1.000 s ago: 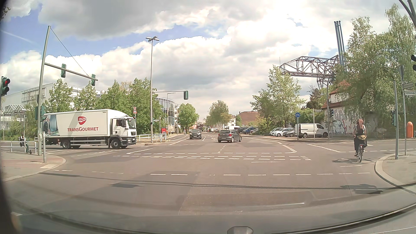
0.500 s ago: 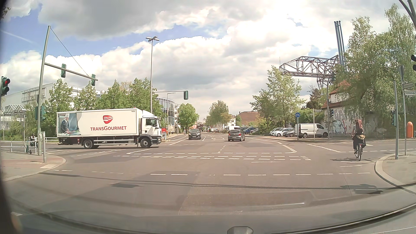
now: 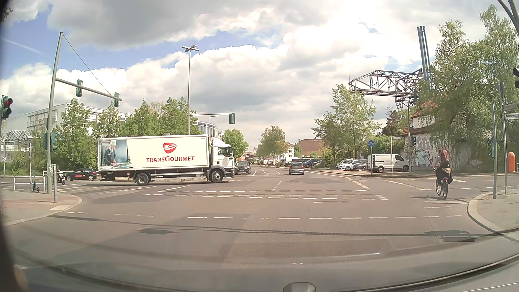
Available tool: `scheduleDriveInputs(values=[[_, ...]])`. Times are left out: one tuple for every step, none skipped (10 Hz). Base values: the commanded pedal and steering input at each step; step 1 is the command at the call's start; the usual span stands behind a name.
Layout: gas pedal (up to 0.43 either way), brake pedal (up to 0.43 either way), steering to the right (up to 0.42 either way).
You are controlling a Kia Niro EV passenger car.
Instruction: Follow the waypoints while adhering to traffic rules and regulations
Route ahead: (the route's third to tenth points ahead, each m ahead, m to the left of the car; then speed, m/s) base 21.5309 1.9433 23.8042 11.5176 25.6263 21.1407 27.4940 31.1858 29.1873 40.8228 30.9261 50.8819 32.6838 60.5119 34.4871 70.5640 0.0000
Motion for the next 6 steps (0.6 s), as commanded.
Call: scheduleDriveInputs(values=[[0.000, 0.354, -0.005], [0.000, 0.354, -0.005], [0.000, 0.348, -0.005], [0.000, 0.348, -0.005], [0.000, 0.354, -0.005], [0.000, 0.354, -0.005]])
